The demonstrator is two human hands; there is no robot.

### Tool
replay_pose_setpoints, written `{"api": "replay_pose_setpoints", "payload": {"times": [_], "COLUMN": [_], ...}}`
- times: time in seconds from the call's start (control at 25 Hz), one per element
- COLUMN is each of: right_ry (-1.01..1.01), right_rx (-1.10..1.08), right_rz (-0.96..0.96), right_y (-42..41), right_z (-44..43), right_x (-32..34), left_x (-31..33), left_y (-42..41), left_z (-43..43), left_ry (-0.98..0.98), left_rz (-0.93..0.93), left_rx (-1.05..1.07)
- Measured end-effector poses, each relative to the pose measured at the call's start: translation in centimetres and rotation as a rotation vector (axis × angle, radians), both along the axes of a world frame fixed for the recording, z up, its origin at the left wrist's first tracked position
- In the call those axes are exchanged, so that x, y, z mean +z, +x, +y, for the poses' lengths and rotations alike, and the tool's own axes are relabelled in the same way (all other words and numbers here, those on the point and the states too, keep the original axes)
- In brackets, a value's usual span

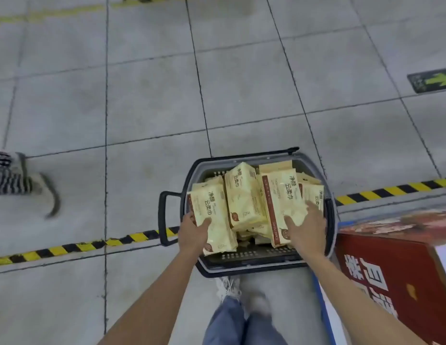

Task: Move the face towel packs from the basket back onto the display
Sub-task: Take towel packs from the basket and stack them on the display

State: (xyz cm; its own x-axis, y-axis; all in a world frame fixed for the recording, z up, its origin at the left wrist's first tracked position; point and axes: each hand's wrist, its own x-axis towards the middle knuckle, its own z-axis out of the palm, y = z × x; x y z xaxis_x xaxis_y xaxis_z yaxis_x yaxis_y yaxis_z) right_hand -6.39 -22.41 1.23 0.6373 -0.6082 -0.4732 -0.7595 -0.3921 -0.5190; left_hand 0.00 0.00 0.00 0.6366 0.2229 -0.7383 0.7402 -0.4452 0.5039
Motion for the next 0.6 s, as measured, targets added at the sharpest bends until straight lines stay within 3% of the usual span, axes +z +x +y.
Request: {"api": "replay_pose_setpoints", "payload": {"times": [0.08,0.28,0.6], "right_ry": [-0.048,0.29,0.499], "right_rx": [-0.072,-0.193,-0.219], "right_rz": [0.033,0.113,0.175], "right_y": [1.3,2.1,3.2], "right_z": [-1.5,-3.7,-5.5], "right_x": [-2.7,-7.6,-8.9], "left_x": [-3.5,-10.4,-11.2], "left_y": [1.0,1.3,1.9], "left_z": [0.0,1.4,0.4], "left_ry": [0.034,-0.025,-0.123], "left_rz": [0.007,0.122,0.154], "left_rx": [-0.011,0.05,0.192]}}
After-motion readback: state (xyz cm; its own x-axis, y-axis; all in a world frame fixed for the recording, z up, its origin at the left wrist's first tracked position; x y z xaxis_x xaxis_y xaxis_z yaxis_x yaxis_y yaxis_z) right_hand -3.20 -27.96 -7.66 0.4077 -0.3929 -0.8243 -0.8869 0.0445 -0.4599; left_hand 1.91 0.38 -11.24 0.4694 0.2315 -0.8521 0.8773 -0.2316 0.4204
